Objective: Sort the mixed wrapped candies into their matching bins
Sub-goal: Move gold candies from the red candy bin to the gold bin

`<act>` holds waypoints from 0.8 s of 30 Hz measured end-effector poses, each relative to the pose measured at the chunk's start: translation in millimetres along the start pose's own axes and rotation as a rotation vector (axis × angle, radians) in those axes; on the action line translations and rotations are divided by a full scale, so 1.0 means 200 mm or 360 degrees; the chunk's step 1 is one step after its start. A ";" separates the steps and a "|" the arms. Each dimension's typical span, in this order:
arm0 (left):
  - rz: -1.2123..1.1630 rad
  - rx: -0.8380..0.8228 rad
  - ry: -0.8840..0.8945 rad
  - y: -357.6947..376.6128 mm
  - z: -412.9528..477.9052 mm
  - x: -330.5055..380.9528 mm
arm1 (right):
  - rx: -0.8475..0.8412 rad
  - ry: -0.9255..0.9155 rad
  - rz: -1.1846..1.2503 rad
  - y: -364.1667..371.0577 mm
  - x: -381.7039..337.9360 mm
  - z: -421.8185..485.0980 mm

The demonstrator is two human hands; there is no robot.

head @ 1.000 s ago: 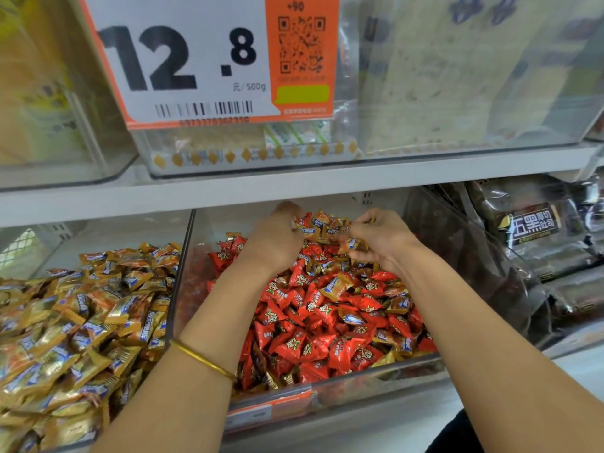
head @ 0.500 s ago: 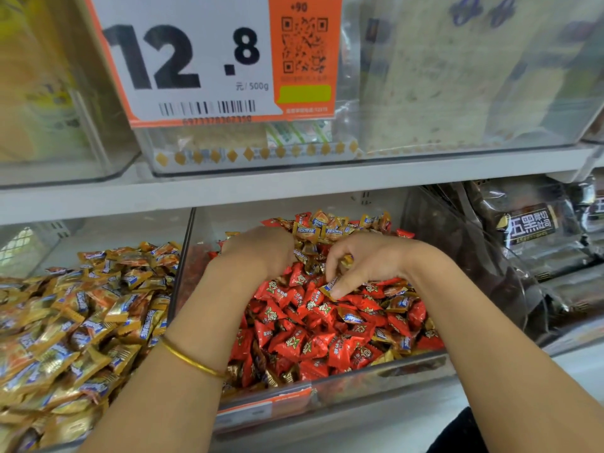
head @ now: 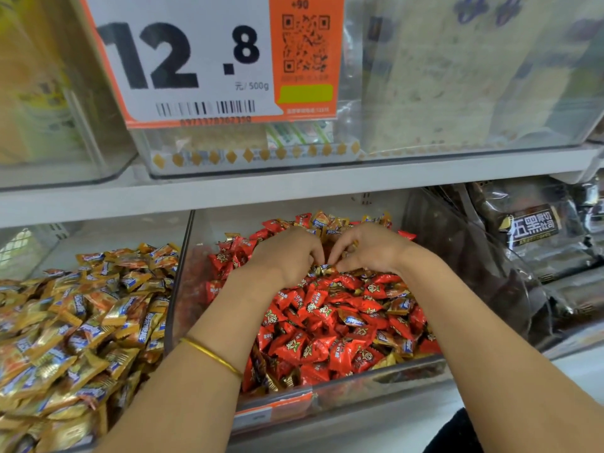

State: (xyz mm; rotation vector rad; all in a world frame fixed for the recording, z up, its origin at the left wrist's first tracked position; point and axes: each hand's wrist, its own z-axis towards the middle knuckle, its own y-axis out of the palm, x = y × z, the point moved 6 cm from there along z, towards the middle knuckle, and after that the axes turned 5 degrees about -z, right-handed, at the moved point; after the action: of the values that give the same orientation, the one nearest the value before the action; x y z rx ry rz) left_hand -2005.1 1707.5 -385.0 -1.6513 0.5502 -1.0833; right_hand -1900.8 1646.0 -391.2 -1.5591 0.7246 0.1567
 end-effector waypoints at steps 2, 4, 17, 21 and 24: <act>0.0126 -0.0104 -0.0025 0.05 0.00 -0.02 | -0.0100 -0.0009 -0.0260 0.04 0.00 0.02; 0.0192 -0.0176 -0.0070 0.07 0.00 -0.04 | -0.0150 -0.0014 -0.0411 0.06 -0.01 0.03; 0.0209 0.0075 -0.0153 0.06 0.02 -0.07 | 0.0356 0.0386 0.1341 -0.06 0.11 -0.03; 0.0005 0.0139 -0.0235 0.04 0.03 -0.08 | 0.0311 0.0538 0.1881 -0.03 0.14 -0.03; -0.0382 0.0324 -0.0361 -0.04 0.01 -0.10 | 0.0346 0.0592 0.1896 -0.02 0.14 -0.01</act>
State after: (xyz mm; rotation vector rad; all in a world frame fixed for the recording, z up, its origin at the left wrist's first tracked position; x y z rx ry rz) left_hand -2014.9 1726.3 -386.0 -1.6595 0.0919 -1.0664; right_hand -1877.9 1633.5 -400.6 -0.7781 1.8357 0.6425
